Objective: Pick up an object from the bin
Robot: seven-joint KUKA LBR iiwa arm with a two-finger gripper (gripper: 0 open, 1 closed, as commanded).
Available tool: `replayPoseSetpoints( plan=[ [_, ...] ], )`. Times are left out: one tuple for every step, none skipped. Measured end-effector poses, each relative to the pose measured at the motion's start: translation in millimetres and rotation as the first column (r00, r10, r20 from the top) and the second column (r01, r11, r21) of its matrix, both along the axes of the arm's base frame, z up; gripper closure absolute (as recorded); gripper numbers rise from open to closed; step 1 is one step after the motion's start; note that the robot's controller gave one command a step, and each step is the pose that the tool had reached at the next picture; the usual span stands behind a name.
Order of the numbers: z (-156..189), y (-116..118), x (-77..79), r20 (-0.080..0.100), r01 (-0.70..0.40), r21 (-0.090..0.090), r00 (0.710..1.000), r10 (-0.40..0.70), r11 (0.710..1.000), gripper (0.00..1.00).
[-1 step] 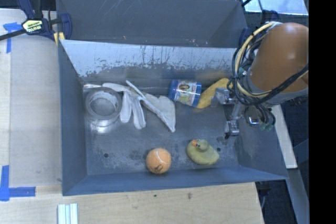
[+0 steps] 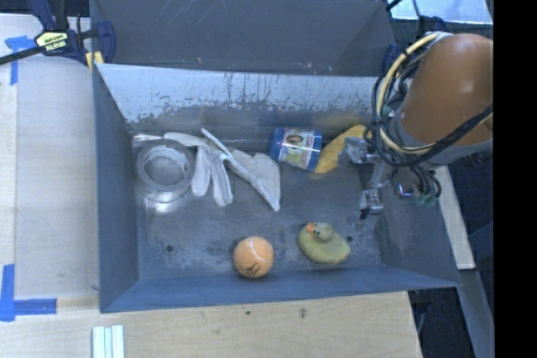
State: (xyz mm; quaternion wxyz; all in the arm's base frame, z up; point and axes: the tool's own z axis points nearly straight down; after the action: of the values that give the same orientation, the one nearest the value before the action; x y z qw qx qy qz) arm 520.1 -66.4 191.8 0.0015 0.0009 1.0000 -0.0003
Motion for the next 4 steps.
replayPoseSetpoints(
  plan=[
    [-26.1,8.4,24.2,0.004,0.013,-0.001,1.0,-0.013,1.0,0.0],
    [-22.0,10.3,65.7,-0.002,-0.035,0.0,0.999,0.035,0.999,0.0],
    [-47.0,8.0,82.9,0.019,-0.019,-0.002,1.0,0.019,1.0,0.0],
    [-79.9,8.7,84.4,0.012,0.075,0.002,0.997,-0.075,0.997,0.0]
  ],
)
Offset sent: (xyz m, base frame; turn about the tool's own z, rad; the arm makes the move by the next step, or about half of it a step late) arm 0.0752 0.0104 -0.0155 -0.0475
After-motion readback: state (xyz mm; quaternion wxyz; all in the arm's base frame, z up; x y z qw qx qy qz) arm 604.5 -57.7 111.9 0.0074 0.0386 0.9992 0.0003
